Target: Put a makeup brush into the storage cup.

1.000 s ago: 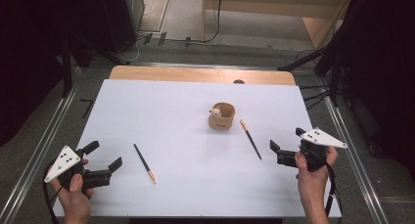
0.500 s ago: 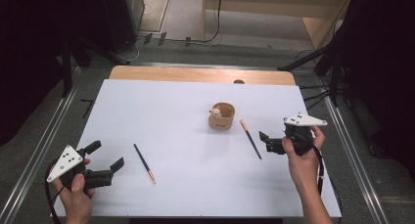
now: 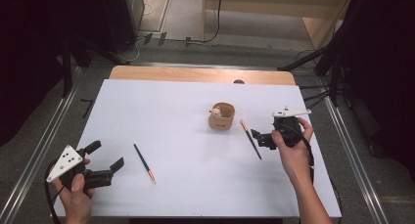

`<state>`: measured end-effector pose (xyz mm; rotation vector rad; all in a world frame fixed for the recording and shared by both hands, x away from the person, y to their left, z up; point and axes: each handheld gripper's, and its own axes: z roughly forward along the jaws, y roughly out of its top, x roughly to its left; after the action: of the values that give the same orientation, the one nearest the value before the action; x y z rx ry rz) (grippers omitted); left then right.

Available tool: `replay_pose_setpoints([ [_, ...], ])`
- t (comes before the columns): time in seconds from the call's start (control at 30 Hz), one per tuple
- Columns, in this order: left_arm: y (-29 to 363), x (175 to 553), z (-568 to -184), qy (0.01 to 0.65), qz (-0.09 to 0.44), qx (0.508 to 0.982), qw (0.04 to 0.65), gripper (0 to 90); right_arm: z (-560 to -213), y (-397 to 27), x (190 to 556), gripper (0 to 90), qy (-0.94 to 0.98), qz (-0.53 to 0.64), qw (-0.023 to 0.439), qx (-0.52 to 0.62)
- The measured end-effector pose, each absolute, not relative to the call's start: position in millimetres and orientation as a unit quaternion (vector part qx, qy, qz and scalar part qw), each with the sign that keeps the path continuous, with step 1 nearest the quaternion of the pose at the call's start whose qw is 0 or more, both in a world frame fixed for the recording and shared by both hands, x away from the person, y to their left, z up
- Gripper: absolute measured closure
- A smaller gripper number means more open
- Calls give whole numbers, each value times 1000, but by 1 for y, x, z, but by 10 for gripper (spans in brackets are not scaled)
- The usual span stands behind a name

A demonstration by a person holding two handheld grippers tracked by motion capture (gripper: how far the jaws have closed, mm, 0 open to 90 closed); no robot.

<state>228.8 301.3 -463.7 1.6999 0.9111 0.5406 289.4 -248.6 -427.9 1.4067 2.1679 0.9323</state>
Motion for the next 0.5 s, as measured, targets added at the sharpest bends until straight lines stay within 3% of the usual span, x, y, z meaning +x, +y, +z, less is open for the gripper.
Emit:
replay_pose_setpoints([
  [0.5,301,229,-463,383,226,715,540,3,-439,-242,309,71,799,286,150,508],
])
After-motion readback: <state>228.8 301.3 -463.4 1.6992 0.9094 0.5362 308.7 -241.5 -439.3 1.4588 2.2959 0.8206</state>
